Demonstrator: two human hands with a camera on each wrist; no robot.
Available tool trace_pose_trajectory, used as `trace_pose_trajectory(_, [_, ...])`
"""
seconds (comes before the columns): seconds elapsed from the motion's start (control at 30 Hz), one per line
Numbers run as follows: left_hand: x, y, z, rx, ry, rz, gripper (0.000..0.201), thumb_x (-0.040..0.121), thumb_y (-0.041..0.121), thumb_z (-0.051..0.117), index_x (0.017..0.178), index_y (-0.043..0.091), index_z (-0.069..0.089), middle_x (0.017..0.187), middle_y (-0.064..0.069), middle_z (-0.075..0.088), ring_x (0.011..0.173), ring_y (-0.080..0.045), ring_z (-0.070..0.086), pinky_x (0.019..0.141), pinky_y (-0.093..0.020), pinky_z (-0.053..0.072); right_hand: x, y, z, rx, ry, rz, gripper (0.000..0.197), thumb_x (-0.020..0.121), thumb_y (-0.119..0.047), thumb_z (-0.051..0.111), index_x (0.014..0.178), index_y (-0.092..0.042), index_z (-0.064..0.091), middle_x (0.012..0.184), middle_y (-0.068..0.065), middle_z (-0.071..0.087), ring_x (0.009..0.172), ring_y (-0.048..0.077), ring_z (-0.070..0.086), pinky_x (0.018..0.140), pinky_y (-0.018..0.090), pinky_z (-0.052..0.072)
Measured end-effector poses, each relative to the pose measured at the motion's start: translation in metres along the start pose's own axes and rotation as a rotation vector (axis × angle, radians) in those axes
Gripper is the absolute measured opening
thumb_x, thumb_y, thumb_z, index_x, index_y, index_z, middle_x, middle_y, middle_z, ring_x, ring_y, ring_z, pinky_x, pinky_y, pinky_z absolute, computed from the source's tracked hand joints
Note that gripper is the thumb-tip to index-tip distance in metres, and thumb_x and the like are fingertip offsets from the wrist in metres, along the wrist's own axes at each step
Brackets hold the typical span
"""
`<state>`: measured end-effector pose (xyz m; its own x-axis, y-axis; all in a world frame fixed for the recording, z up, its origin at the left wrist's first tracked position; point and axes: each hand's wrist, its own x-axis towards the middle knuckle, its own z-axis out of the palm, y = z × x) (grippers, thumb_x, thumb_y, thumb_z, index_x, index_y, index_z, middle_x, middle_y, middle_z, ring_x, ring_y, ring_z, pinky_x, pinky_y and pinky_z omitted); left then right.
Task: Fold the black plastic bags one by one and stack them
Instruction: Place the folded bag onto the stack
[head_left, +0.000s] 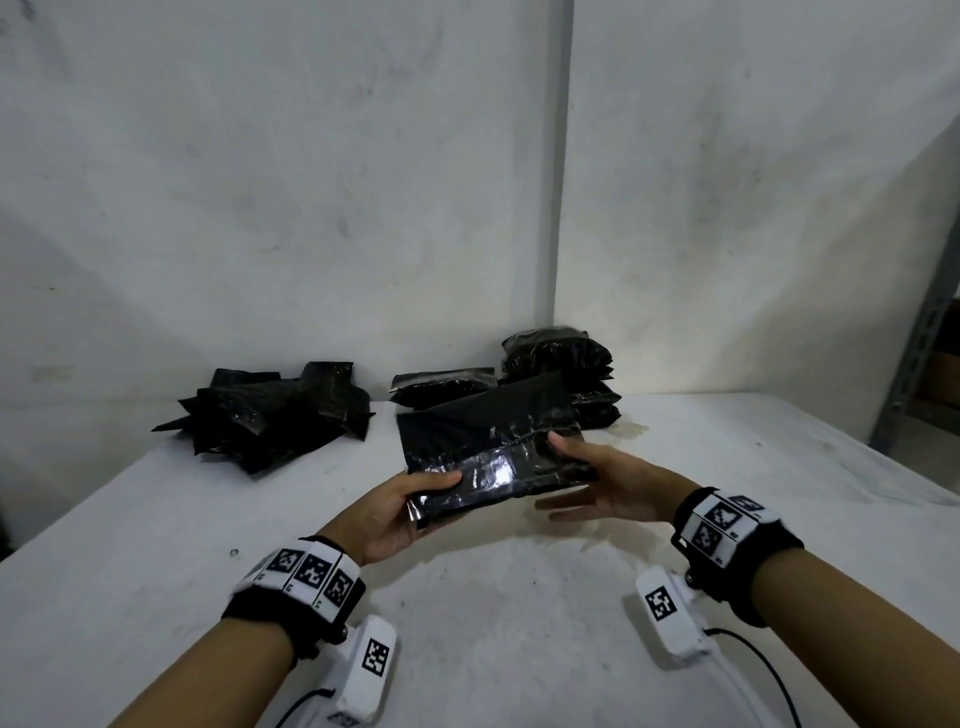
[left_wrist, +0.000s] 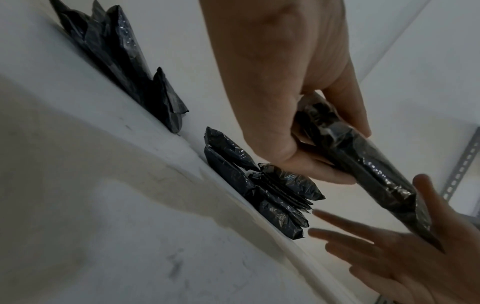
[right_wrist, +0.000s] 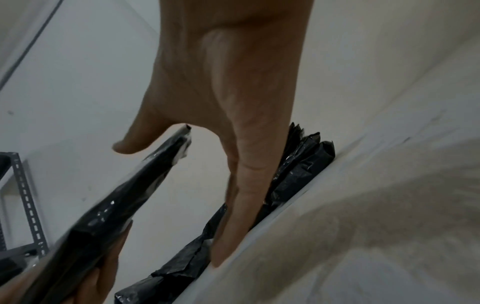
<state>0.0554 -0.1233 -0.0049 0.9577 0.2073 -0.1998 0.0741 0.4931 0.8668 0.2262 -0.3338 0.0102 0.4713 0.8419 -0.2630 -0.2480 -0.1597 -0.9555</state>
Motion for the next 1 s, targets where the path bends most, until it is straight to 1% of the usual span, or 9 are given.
trace_pose_trajectory(0.1, [-0.001,0.002,0.007,0.038,-0.044,-0.005,0.033,0.078,0.009,0.064,0.109,-0.003,0.064,0.102,-0.017,0.07,0.084,-0.021,0.069,0.077,-0.026,0.058,-0.002,0.001,0.012,0.087,-0.077,-0.023,0.043,0.089,-0.029,0.061,0.123,-0.003,0.059,0.123,0.02,0.064,0.113,0.032,0.063,0.088,0.042,0.056])
trace_pose_trajectory(0.23, [-0.001,0.009,0.007,-0.022,-0.022,0.023,0.035,0.086,0.019,0.06,0.112,-0.004,0.061,0.106,-0.019,0.069,0.088,-0.024,0.07,0.079,-0.031,0.059,0.007,0.0,0.019,0.096,0.033,-0.107,0.036,0.076,-0.009,0.07,0.111,-0.001,0.064,0.106,0.014,0.072,0.09,0.019,0.072,0.07,0.026,0.06])
trace_pose_trajectory(0.33, [0.006,0.01,0.0,-0.089,0.048,0.133,0.036,0.095,0.032,0.051,0.112,0.002,0.063,0.109,-0.015,0.069,0.097,-0.024,0.067,0.083,-0.036,0.058,0.014,0.0,0.017,0.137,0.094,-0.166,0.034,0.075,-0.007,0.071,0.108,-0.001,0.065,0.104,0.013,0.073,0.088,0.02,0.072,0.067,0.025,0.06])
trace_pose_trajectory(0.47, [0.021,0.008,-0.006,-0.019,0.599,0.46,0.02,0.099,0.025,0.048,0.094,0.009,0.058,0.088,-0.006,0.054,0.072,-0.012,0.051,0.066,-0.023,0.044,0.022,-0.002,0.018,0.219,0.179,-0.265,0.024,0.082,-0.001,0.068,0.106,0.0,0.065,0.103,0.013,0.073,0.086,0.021,0.073,0.067,0.027,0.06])
trace_pose_trajectory(0.53, [0.022,0.007,-0.006,0.122,0.751,0.616,0.016,0.098,0.021,0.05,0.098,0.006,0.057,0.08,-0.003,0.05,0.067,-0.01,0.045,0.062,-0.022,0.04,0.025,-0.003,0.019,0.237,0.217,-0.3,0.022,0.084,0.001,0.067,0.105,0.001,0.064,0.1,0.013,0.073,0.084,0.021,0.073,0.064,0.027,0.06])
trace_pose_trajectory(0.67, [0.022,0.003,0.0,0.477,0.678,0.796,0.014,0.093,0.019,0.061,0.094,0.007,0.068,0.083,0.003,0.064,0.076,-0.008,0.056,0.073,-0.022,0.046,0.029,-0.003,0.021,0.248,0.245,-0.331,0.026,0.083,0.001,0.069,0.108,0.002,0.063,0.1,0.014,0.073,0.084,0.023,0.073,0.064,0.028,0.06])
trace_pose_trajectory(0.8, [0.026,-0.001,0.005,0.584,0.641,0.774,0.009,0.091,0.014,0.064,0.098,0.011,0.068,0.088,0.004,0.067,0.077,0.001,0.06,0.066,-0.004,0.045,0.032,-0.002,0.022,0.24,0.241,-0.328,0.026,0.082,0.0,0.07,0.107,0.004,0.063,0.1,0.015,0.073,0.084,0.023,0.072,0.067,0.029,0.06])
trace_pose_trajectory(0.93, [0.033,-0.002,0.004,0.533,0.666,0.676,0.017,0.088,0.019,0.068,0.102,0.011,0.067,0.096,-0.001,0.068,0.089,-0.013,0.064,0.083,-0.023,0.051,0.032,0.0,0.021,0.22,0.232,-0.319,0.024,0.082,-0.001,0.07,0.105,0.003,0.064,0.1,0.015,0.073,0.084,0.022,0.072,0.066,0.027,0.059])
trace_pose_trajectory(1.0, [0.036,-0.002,0.001,0.471,0.653,0.617,0.022,0.086,0.021,0.07,0.104,0.009,0.067,0.096,-0.003,0.069,0.09,-0.015,0.064,0.082,-0.026,0.051,0.031,0.0,0.02,0.205,0.219,-0.309,0.026,0.082,-0.002,0.07,0.107,0.003,0.064,0.103,0.015,0.073,0.088,0.023,0.072,0.069,0.027,0.059])
